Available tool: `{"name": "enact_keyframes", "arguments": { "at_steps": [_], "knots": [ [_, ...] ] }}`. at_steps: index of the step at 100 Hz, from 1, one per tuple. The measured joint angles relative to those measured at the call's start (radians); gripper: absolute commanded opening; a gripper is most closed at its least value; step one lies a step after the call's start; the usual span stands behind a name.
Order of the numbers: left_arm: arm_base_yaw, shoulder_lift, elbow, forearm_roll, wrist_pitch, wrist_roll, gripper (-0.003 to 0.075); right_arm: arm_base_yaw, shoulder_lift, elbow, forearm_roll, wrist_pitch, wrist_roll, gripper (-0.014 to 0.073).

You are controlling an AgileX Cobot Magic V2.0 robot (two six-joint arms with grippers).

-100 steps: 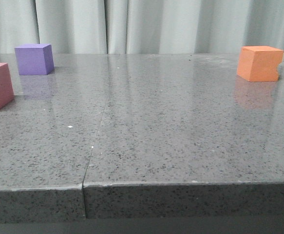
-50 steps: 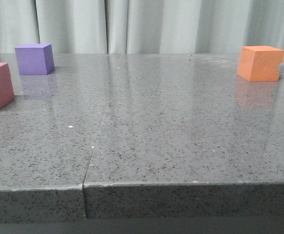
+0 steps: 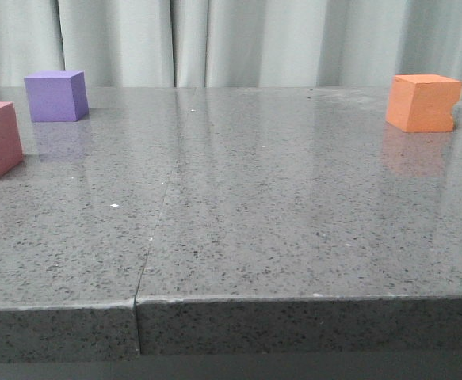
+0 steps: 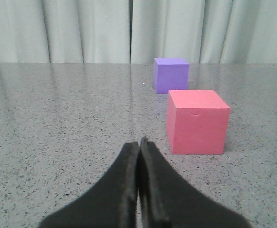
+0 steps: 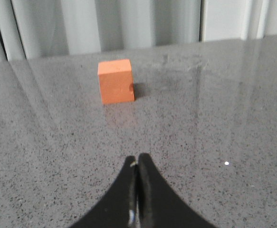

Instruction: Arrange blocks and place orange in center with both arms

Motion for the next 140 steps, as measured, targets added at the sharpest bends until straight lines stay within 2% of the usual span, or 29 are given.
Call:
{"name": "enact_keyframes", "arguments": {
  "at_steps": [65,79,91,101,108,118,140],
  "knots": [
    [0.0,0.0,0.0,0.0,0.0,0.0,-0.002,0.0,0.66,-0.511,0.0,0.404,-0.008,-0.0057],
    [0.0,0.0,0.0,0.0,0.0,0.0,-0.002,0.0,0.803,-0.619,0.0,0.447,-0.014,0.0068],
    [0.0,0.0,0.0,0.0,0.0,0.0,-0.002,0.0,0.909,-0.695,0.0,0.45,-0.015,0.0258],
    [0.0,0.0,0.0,0.0,0.0,0.0,-0.002,0.0,0.987,-0.752,0.0,0.452,-0.016,0.0454],
    [0.0,0.0,0.0,0.0,0.0,0.0,-0.002,0.0,1.038,-0.795,0.0,0.453,-0.027,0.0538],
    [0.0,0.0,0.0,0.0,0.0,0.0,-0.002,0.004,1.102,-0.864,0.0,0.459,-0.06,0.0582],
    [0.0,0.0,0.0,0.0,0.0,0.0,-0.002,0.053,1.241,-1.061,0.004,0.522,-0.081,0.0582]
  ]
}}
